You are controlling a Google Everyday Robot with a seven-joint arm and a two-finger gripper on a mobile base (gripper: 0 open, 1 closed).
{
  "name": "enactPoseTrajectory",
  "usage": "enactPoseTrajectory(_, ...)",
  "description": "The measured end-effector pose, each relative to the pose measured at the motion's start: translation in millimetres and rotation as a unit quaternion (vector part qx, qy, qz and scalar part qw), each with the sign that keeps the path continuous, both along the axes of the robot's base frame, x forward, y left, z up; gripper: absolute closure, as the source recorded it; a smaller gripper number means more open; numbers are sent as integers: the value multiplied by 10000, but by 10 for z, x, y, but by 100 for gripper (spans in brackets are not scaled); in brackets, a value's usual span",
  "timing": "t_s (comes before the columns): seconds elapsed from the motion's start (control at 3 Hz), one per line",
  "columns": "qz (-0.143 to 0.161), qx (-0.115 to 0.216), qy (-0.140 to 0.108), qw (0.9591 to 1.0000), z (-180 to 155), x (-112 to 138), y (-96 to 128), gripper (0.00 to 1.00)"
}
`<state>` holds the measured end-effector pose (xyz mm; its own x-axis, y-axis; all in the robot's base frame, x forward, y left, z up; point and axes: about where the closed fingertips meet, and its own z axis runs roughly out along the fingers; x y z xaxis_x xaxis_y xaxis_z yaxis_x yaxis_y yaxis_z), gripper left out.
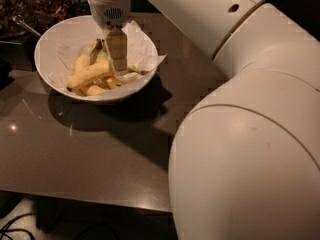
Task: Pick banana from white bowl
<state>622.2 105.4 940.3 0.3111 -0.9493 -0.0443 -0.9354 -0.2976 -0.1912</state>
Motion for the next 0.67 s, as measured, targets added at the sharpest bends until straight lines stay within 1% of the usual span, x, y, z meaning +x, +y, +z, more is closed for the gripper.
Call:
enactPoseTrajectory(0.33,63,-13,81,9999,-72,34,85,26)
enactPoseTrajectory(0.67,108,-44,129,9998,-131,76,156,26)
